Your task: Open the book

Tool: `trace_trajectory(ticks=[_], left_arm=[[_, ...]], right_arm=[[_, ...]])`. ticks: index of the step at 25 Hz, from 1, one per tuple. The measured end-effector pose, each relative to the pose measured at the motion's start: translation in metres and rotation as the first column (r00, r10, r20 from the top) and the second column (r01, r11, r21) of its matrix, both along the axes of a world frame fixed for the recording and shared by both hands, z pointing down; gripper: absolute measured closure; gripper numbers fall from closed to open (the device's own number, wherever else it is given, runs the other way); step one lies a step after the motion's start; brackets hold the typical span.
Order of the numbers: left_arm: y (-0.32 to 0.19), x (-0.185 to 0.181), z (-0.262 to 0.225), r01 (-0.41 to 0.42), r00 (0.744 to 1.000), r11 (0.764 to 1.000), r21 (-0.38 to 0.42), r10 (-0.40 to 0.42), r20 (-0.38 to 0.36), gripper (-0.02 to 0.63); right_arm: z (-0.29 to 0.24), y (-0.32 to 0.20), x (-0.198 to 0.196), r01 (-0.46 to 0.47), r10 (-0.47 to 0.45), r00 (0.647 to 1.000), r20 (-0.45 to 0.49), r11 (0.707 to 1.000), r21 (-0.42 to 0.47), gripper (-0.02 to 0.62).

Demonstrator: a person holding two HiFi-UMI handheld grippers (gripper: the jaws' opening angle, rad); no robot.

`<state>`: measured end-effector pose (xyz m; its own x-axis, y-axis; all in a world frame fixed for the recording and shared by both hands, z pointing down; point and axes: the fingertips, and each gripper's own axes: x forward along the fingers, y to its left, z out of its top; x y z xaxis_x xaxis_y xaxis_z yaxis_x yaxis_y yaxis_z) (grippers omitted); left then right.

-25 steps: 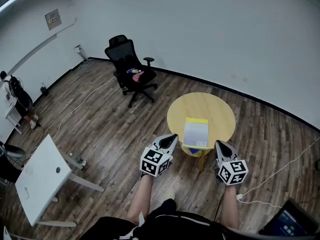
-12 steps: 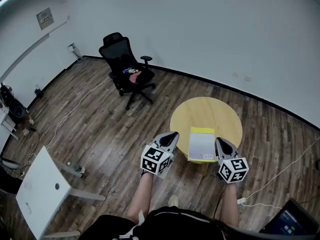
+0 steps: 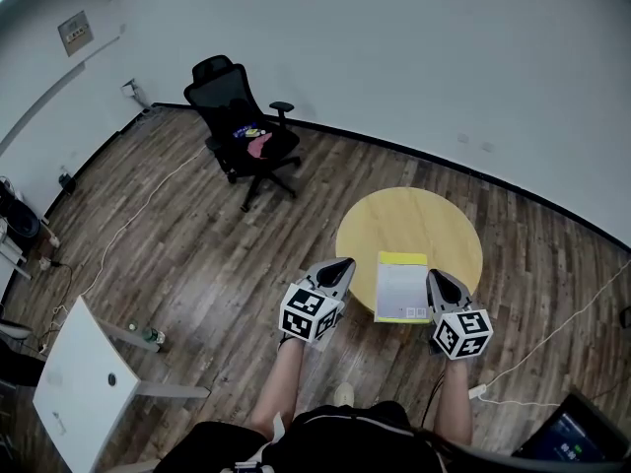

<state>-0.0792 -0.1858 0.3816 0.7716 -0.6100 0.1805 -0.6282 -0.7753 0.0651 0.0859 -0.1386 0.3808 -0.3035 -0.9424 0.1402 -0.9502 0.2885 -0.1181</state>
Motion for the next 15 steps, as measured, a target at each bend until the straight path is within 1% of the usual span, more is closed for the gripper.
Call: trace_trajectory(ticks=[8, 11, 15], left_arm=[[-0.011, 0.008, 0.01, -0.013, 1.0, 1.0, -0.018, 0.013, 0.001, 0.607], [-0.016, 0.014, 0.007, -0.009, 1.0, 1.0, -0.008, 0.009, -0.002, 0.607], [-0.019, 0.014, 0.011, 0.002, 1.0, 1.0, -0.022, -0.002, 0.005, 0.607]], right_arm=[[0.007, -0.01, 0.004, -0.005, 0.005, 1.0, -0.007, 1.0, -0.015, 0.589], [0.004, -0.016, 0.008, 0.004, -0.004, 1.0, -0.007, 1.0, -0.011, 0.589], [0.006, -0.023, 0.009, 0.018, -0.018, 1.0, -0.008, 1.0, -0.021, 0.589]])
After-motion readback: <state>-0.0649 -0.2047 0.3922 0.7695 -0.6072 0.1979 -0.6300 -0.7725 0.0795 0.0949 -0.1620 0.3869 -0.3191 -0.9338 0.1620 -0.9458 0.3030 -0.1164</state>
